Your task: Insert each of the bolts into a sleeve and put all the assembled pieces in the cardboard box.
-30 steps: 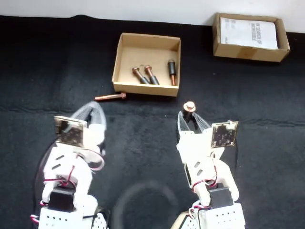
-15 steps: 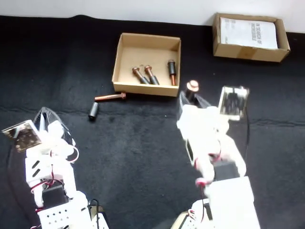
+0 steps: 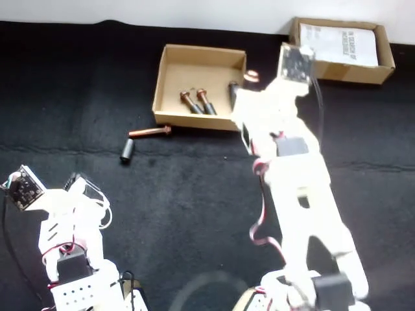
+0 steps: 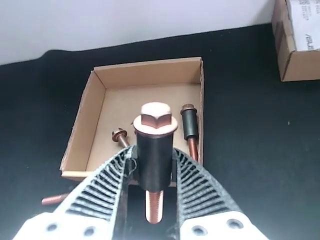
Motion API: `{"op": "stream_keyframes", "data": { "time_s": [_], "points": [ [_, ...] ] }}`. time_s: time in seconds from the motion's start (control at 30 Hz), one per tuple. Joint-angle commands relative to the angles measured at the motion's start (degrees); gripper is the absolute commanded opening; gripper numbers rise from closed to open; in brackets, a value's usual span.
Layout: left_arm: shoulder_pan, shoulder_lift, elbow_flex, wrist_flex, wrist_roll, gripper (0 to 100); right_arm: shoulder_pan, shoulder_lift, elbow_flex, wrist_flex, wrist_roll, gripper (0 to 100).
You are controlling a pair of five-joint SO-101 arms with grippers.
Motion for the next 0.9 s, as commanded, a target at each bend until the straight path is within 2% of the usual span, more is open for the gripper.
{"op": "stream_keyframes", "data": {
  "time_s": [0.0,0.3,0.4,0.5,0.73,0.87],
  "points": [
    [-0.31,-0.13,1.01,0.26,0.26,1,0.31,8.31,-11.38,0.04,-0.53,0.8],
    [-0.31,-0.13,1.01,0.18,0.26,1,0.48,35.56,-35.82,0.22,-0.35,0.8],
    [-0.31,-0.13,1.01,0.18,-0.18,1,0.57,43.74,-47.60,5.67,-0.26,0.8],
    [-0.31,-0.04,1.01,0.18,-4.22,1,0.40,52.00,-60.18,14.20,0.70,1.1],
    [-0.31,-0.04,1.01,0.35,-8.70,1,0.31,69.14,-86.20,32.40,12.84,1.1],
    [-0.31,-0.04,1.01,0.44,-8.62,1,-2.24,74.77,-95.60,43.30,26.37,1.2]
  ]
}}
